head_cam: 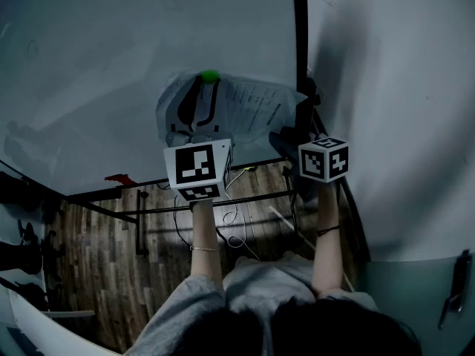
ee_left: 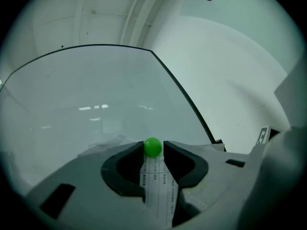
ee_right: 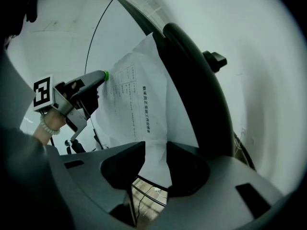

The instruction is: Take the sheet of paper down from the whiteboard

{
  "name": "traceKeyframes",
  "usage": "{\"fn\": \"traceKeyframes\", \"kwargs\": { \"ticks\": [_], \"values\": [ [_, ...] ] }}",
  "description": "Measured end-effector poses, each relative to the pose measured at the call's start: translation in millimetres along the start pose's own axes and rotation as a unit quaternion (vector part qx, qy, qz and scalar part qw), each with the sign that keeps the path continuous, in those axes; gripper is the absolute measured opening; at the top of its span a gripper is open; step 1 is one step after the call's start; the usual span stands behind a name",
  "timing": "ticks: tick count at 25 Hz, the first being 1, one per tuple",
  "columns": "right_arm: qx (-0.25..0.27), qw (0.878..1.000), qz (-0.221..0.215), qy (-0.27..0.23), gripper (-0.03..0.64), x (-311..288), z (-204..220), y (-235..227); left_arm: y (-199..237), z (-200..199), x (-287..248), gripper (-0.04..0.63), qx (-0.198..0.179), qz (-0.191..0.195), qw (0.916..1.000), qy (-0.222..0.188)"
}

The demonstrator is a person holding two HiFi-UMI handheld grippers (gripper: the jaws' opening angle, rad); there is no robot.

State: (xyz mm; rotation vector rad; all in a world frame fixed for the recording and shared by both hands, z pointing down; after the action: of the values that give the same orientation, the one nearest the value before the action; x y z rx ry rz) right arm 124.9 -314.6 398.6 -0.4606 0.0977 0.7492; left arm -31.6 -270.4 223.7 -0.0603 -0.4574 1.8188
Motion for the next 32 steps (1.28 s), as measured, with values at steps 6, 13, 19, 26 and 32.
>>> {"fn": "traceKeyframes", "kwargs": {
  "ticks": [6, 13, 19, 26, 32],
  "values": [
    [0.002, 1.0, 0.005, 0.011, 0.114, -5.4, 0.1, 2.0, -8.0, -1.9, -5.0, 0.124, -0.029, -0.026, 0.9992, 0.005],
    [0.02, 1.0, 0.003, 0.015, 0.004, -1.7, -2.3, -0.9, -4.8, 0.5, -3.7, 0.123, -0.033, -0.041, 0.9986, -0.01],
    [0.016, 1.0, -0.004, 0.005, 0.002, 4.8, -4.1, 0.2, -1.7, 1.4, -1.9, 0.123, -0.025, -0.039, 0.9988, -0.014],
    [0.001, 1.0, -0.004, -0.007, 0.0, 16.7, -3.6, -5.5, -1.1, 0.0, -1.8, 0.123, -0.011, -0.038, 0.9991, -0.017],
    [-0.006, 1.0, -0.003, -0.009, 0.0, 24.3, -2.0, -5.6, -0.5, 0.0, -1.2, 0.123, -0.005, -0.034, 0.9993, -0.017]
  ]
}}
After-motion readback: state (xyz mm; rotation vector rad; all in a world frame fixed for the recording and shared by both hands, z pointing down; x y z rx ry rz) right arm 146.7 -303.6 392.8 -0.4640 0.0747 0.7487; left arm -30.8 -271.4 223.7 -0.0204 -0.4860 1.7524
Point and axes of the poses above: the fingertips, and each gripper's own axes: x backward along the fingers, y to its left, z out of its underside, the point moved 6 cm from there along x, backward along the fingers, and after that the axes turned 4 degrees about z, right-handed, at the moved point
